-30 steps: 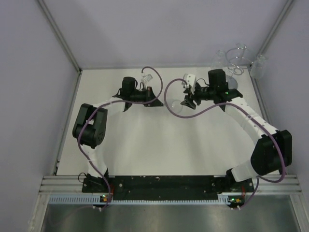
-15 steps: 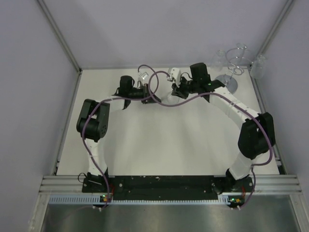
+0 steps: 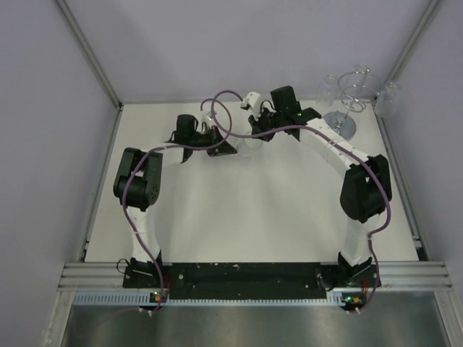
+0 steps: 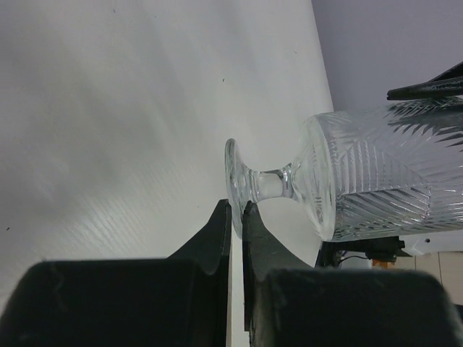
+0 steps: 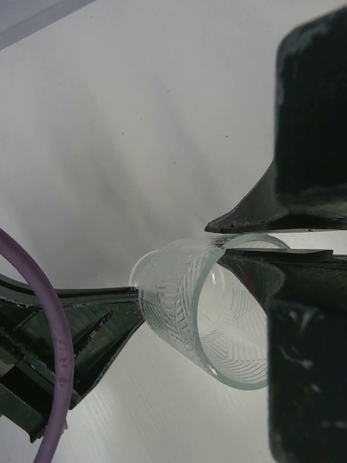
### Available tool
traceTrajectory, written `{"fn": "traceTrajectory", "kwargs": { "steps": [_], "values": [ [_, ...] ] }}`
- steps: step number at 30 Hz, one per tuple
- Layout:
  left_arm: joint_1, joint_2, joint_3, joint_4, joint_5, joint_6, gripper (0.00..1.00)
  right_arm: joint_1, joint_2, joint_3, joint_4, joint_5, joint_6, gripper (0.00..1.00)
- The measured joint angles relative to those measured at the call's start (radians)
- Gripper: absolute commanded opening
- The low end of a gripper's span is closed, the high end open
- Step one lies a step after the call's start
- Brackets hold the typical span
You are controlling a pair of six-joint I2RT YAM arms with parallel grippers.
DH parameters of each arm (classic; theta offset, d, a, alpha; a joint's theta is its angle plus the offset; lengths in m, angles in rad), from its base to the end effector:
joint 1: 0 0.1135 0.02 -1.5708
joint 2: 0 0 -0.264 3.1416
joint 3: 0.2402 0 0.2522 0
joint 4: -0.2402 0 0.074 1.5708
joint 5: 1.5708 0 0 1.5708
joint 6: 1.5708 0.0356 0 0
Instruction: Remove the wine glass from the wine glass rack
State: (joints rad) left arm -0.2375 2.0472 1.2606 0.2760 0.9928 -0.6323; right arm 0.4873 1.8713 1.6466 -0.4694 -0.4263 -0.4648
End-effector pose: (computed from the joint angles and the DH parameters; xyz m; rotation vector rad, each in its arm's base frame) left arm 0.4188 -0.1321 0.1714 0.2403 2.1764 -1.5405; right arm 0.3749 0.2153 0.3015 -1.2206 1.8747 0.4934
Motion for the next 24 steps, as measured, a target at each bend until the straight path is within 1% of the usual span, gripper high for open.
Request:
{"fn": "traceTrajectory", "kwargs": {
  "steps": [6, 7, 8, 9, 10, 12, 16, 18, 24],
  "values": [
    [0.012, 0.000, 0.001, -0.002, -0.042, -0.011, 0.00, 0.006, 0.134, 0.216, -0.152, 0.026, -0.005, 0.00],
    [0.014, 0.002, 0.001, -0.001, -0.047, -0.013, 0.97, 0.006, 0.153, 0.248, -0.174, 0.026, -0.006, 0.00],
    [0.015, 0.004, 0.001, -0.001, -0.049, -0.015, 0.98, 0.007, 0.167, 0.272, -0.193, 0.025, -0.007, 0.00],
    [0.037, -0.007, -0.003, -0.026, -0.081, 0.003, 0.98, 0.007, 0.177, 0.287, -0.206, 0.023, -0.007, 0.00],
    [0.046, -0.026, -0.016, -0.060, -0.095, 0.035, 0.98, 0.008, 0.187, 0.291, -0.204, 0.025, 0.001, 0.00],
    [0.101, -0.092, -0.046, -0.143, -0.127, 0.070, 0.98, 0.010, 0.208, 0.299, -0.202, 0.034, 0.013, 0.00],
    [0.196, -0.169, -0.045, -0.172, -0.175, 0.116, 0.98, 0.009, 0.232, 0.299, -0.205, 0.043, 0.032, 0.00],
    [0.201, -0.179, -0.045, -0.174, -0.183, 0.128, 0.98, 0.010, 0.234, 0.299, -0.206, 0.049, 0.040, 0.00],
    [0.170, -0.180, -0.045, -0.202, -0.187, 0.144, 0.98, 0.010, 0.234, 0.299, -0.204, 0.096, 0.071, 0.00]
  ]
}}
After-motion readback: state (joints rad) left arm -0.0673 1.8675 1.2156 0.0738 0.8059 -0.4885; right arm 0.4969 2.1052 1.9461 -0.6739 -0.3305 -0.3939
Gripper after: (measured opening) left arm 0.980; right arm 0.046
